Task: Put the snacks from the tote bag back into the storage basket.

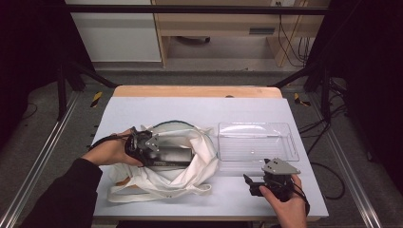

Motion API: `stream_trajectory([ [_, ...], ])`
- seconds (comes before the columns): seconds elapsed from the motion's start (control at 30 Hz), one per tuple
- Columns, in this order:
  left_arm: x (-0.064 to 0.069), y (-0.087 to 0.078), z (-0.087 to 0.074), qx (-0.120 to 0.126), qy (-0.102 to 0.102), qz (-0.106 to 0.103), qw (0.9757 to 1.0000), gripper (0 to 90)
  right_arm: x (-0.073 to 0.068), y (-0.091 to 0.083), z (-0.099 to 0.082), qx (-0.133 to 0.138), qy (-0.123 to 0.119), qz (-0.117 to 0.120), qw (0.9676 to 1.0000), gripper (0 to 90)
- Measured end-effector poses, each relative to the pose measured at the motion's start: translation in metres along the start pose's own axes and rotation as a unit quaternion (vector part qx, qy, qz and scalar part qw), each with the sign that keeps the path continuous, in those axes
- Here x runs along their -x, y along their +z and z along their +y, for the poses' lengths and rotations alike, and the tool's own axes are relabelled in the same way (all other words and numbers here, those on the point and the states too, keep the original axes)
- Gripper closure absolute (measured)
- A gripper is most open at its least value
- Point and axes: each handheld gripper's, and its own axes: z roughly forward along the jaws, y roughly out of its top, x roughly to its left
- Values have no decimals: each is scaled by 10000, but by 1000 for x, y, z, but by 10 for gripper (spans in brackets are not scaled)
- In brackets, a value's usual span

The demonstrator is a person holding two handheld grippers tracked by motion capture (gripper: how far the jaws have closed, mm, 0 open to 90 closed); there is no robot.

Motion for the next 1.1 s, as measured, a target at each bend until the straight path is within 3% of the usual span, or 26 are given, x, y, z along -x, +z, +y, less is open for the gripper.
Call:
stream_trajectory([
  [0.37,9,-25,2,264,159,264,9992,428,-1,1,0,-28,-17,21,10000,112],
  [0.67,12,-44,-2,612,-26,416,9973,428,-2,2,0,-28,-30,36,10000,111],
  [1.1,21,-63,2,711,46,522,9961,430,-6,4,1,-70,-101,46,9999,110],
])
